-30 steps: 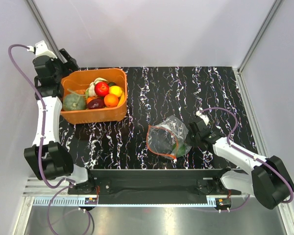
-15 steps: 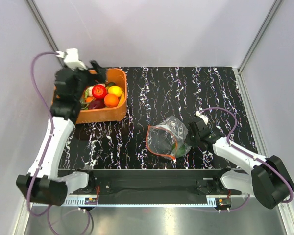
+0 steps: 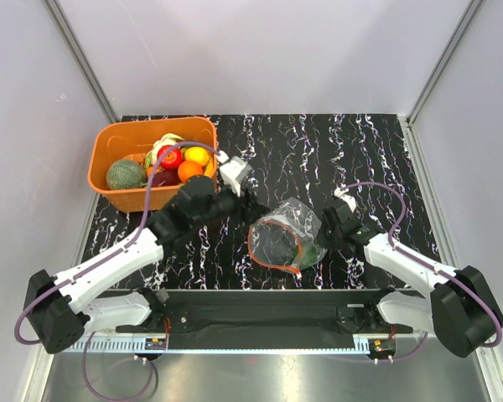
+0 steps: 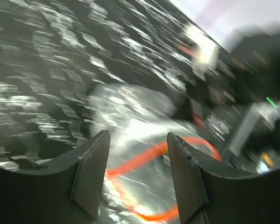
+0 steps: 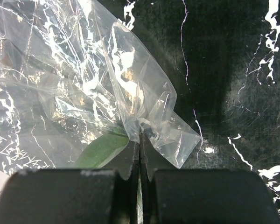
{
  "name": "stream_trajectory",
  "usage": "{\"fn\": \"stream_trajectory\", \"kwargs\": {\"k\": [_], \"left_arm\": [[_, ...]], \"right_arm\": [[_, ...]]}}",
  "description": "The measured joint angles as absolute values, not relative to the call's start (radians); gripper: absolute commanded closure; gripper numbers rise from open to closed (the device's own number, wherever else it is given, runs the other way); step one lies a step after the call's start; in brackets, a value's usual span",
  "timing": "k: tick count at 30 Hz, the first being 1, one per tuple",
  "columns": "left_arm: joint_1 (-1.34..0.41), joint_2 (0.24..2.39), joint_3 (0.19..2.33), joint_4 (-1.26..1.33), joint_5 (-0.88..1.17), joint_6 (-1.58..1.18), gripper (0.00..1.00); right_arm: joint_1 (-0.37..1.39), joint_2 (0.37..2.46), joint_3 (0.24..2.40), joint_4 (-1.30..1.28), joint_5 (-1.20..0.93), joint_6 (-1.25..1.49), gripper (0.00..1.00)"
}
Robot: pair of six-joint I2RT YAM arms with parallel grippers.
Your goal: Open the zip-top bag and remove the fake food
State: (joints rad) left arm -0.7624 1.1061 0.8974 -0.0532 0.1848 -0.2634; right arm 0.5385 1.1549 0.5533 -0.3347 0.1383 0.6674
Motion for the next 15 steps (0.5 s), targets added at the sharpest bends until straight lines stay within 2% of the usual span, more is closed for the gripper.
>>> {"fn": "stream_trajectory", "kwargs": {"k": [5,15], "left_arm": [[-0.891,1.106,0.839,0.006,0.213,-0.289,0.48],[-0.950,1.106,0.693,0.125,0.308,-0.363,0.50]], "right_arm": [[0.538,1.154,0.553,-0.343,0.139,0.668,1.00],[0.538,1.135,0.553,-0.349,0.140,0.668,1.00]]}}
